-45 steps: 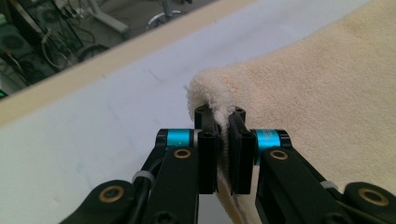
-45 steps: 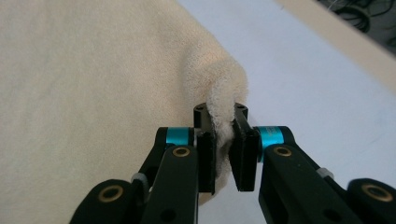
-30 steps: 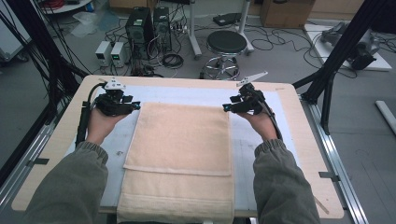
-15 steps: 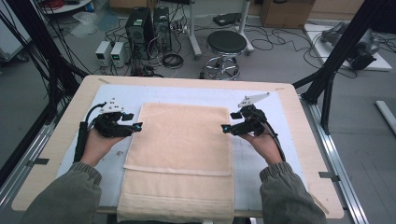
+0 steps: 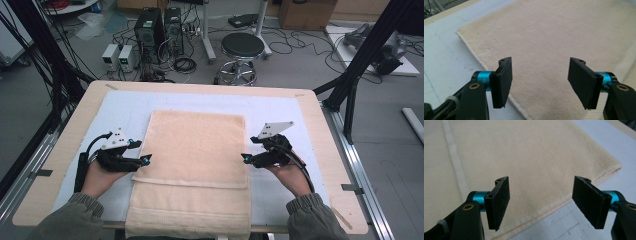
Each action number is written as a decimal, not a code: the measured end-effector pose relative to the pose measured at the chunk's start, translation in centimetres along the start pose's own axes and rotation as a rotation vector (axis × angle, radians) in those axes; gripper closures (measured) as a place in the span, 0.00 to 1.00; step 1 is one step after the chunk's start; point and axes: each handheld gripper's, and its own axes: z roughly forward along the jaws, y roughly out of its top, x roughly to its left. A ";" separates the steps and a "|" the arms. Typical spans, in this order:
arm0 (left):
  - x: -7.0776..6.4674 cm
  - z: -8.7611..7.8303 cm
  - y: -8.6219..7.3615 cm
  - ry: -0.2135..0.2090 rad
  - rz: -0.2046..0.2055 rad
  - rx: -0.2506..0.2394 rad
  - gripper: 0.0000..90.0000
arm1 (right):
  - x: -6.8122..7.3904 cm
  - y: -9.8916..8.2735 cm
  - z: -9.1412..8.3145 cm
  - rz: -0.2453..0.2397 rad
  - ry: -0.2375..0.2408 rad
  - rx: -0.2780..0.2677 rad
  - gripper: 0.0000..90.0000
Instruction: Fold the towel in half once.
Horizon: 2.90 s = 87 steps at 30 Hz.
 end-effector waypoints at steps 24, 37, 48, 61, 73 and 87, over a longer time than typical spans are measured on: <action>-2.4 1.1 -4.1 -0.105 -0.017 0.103 0.54 | 3.4 -4.3 4.2 -0.024 0.138 0.102 0.63; -2.6 1.4 -3.4 -0.106 0.024 0.096 0.93 | 2.7 -3.8 4.2 -0.024 0.185 0.091 0.94; -2.9 -2.4 -0.5 -0.075 0.039 -0.007 0.94 | 3.0 -1.4 0.4 -0.049 0.195 -0.010 0.94; -8.0 -7.7 -2.8 -0.193 0.072 0.050 0.65 | 7.5 -3.1 -4.3 -0.091 0.359 0.021 0.70; -4.0 -4.0 -1.0 -0.090 0.013 -0.014 0.45 | 2.1 -1.8 -0.6 0.037 0.233 -0.027 0.54; 2.2 0.8 2.9 -0.009 -0.040 -0.016 0.46 | -3.6 2.2 2.5 0.075 0.079 0.016 0.44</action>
